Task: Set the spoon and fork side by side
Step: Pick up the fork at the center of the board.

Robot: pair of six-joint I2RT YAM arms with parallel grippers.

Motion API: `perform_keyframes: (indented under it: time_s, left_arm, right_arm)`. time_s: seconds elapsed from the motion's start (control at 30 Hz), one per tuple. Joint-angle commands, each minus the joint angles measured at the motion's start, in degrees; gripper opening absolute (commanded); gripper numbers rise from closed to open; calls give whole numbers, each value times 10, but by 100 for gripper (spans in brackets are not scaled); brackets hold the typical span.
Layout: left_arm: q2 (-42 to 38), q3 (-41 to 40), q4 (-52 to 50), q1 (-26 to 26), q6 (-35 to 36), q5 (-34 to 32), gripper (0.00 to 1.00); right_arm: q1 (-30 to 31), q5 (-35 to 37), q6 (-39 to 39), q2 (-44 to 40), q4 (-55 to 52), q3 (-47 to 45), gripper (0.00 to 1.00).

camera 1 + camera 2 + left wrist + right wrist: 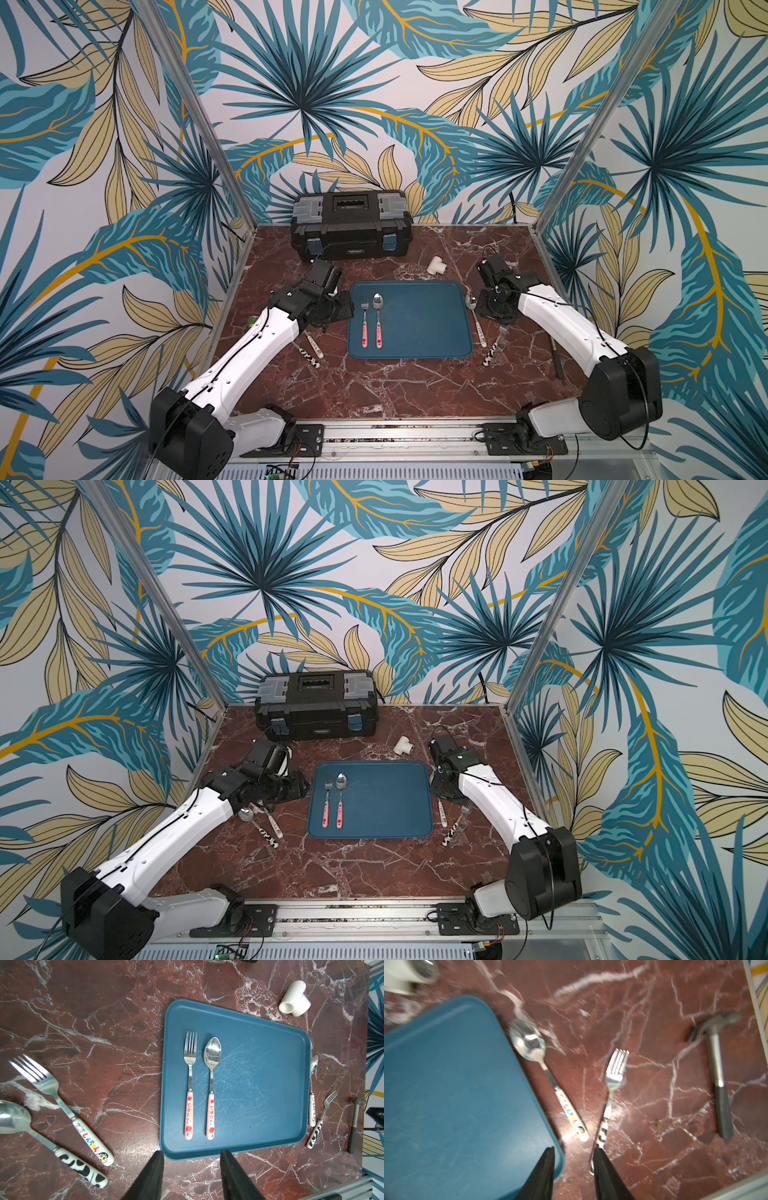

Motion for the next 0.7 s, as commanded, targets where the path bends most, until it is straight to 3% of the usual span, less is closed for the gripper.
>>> perform_keyframes:
  time_s: [0.0,0.2,0.67]
  left_arm:
    - [9,-8,12,4,-1,4,49]
    - [6,-3,5,5,5,3,49]
    - [5,-3,-3,4,10,1,49]
  right_arm:
    - [-19,-45,-2,-7,-9,-52,38]
    - [-66,-115,5,-2,47,-132,38]
    - [-93,-111,15,62,69,-122,38]
